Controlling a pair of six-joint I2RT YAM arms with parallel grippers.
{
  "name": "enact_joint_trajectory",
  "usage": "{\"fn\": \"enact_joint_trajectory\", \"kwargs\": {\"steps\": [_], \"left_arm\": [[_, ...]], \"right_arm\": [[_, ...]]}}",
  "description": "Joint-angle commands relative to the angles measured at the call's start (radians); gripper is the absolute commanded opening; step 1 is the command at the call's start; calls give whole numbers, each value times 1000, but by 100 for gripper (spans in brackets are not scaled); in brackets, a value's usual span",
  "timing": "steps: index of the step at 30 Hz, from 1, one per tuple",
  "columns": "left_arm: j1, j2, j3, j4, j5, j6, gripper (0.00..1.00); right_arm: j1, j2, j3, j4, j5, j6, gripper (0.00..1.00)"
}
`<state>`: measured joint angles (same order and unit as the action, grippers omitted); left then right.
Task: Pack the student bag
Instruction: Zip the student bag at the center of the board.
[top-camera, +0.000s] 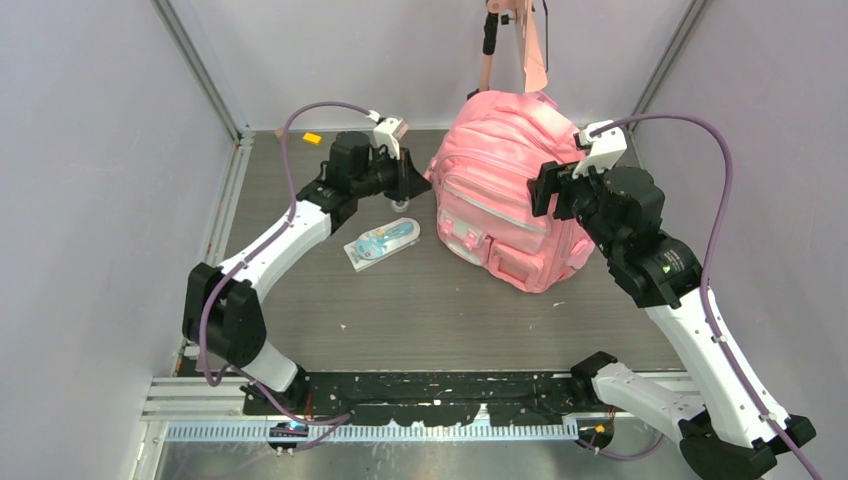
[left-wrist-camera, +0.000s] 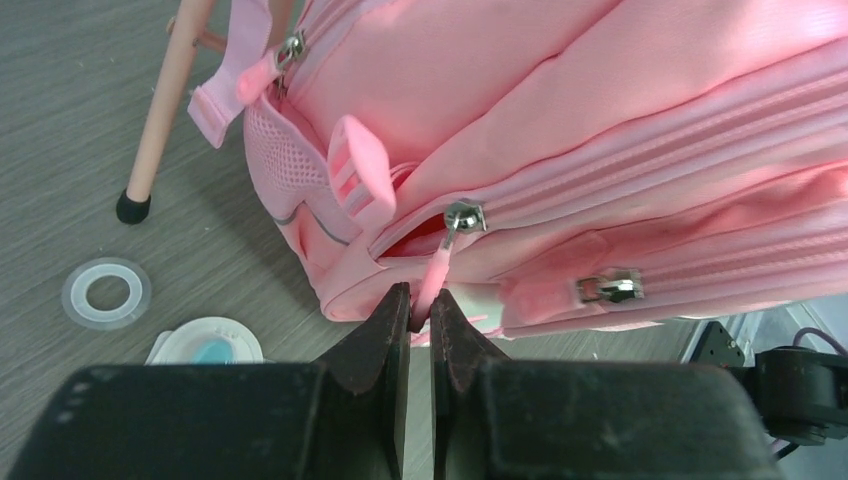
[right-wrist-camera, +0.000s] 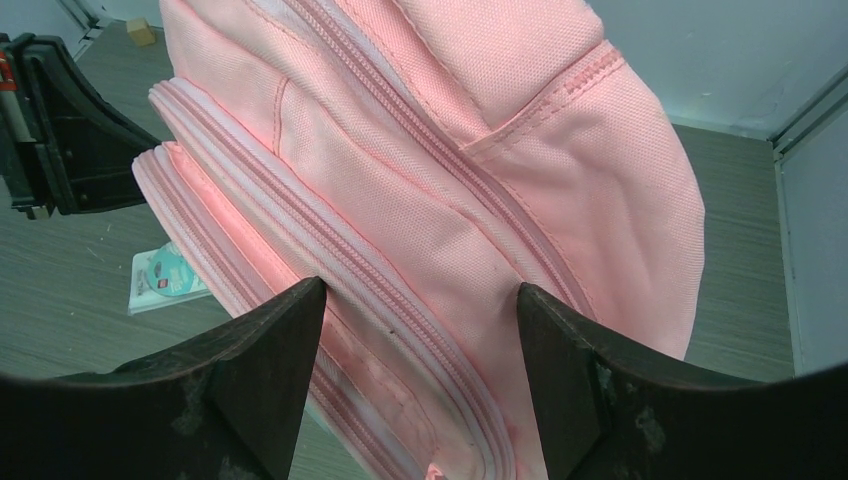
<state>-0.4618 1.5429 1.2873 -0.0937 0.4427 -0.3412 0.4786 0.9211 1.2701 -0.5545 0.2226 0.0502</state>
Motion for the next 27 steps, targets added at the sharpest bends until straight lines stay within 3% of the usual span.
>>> {"fn": "enact_joint_trajectory", "kwargs": {"steps": [1,19,27], "left_arm": [[35,74,-54,-36,-62,27,0],[41,113,-161,7,-55,-4,0],[46,170,-197,1,63,12,0]], "right_arm": [[2,2,20,3,-2,3,76],[2,8,1,7,9,-3,74],[2,14,-17,8,19,-4,73]]}}
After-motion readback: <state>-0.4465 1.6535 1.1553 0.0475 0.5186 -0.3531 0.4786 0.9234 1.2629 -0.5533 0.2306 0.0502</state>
